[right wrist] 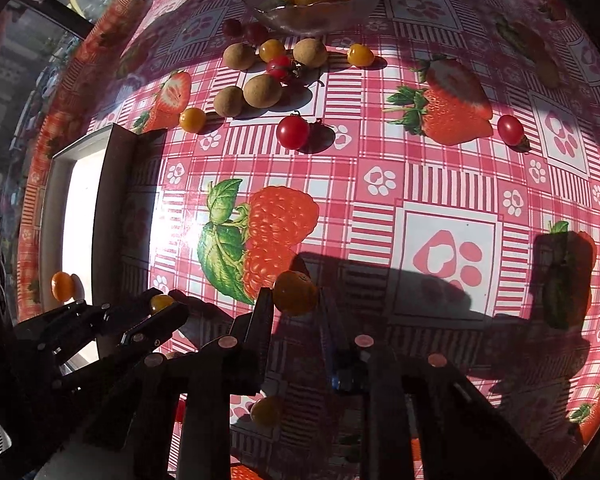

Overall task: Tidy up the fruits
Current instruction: 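Grasp a small brown fruit with the left tool while the right tool grasps a yellow cherry tomato, then lower both held fruits into the white tray and open both tools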

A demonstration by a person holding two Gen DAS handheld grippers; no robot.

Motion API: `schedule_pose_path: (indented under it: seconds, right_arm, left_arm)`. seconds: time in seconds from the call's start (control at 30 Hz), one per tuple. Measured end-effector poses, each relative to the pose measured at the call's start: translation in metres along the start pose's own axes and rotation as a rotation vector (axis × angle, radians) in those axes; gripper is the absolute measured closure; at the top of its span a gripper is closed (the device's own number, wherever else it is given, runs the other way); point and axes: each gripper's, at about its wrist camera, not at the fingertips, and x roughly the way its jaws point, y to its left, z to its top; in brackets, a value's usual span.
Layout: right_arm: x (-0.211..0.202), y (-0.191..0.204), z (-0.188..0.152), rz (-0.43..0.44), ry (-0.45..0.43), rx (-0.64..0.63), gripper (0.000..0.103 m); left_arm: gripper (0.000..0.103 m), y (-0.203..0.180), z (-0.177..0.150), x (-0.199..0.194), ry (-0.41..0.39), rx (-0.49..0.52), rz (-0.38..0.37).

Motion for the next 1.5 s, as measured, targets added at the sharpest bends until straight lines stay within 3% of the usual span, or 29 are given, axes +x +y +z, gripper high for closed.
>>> schedule_pose_path:
  seconds: [0.3,0.67,1.13,1.5]
  right_arm:
    - [-0.018,0.004,-0.015,0.027,-0.005,0.025,0.078]
    - [-0.029,0.042,-0.023,0.022,-0.001,-0.042,0.078]
    - [-0.022,0.137,-0.009,0.045,0.003,-0.210,0.078]
    - [0.006,0.206,0.003,0.061,0.033,-0.294,0.078]
  left_arm:
    - [0.079,0.020,-0.007,-0.034,-0.035,0.003,-0.005]
    - [0.079,0.036,-0.023,-0.059,-0.101,-0.036,0.025]
    - [0.079,0.112,-0.041,-0.083,-0.159,-0.137,0.079]
    - [0.079,0.173,-0.033,-0.078,-0.169,-0.179,0.145]
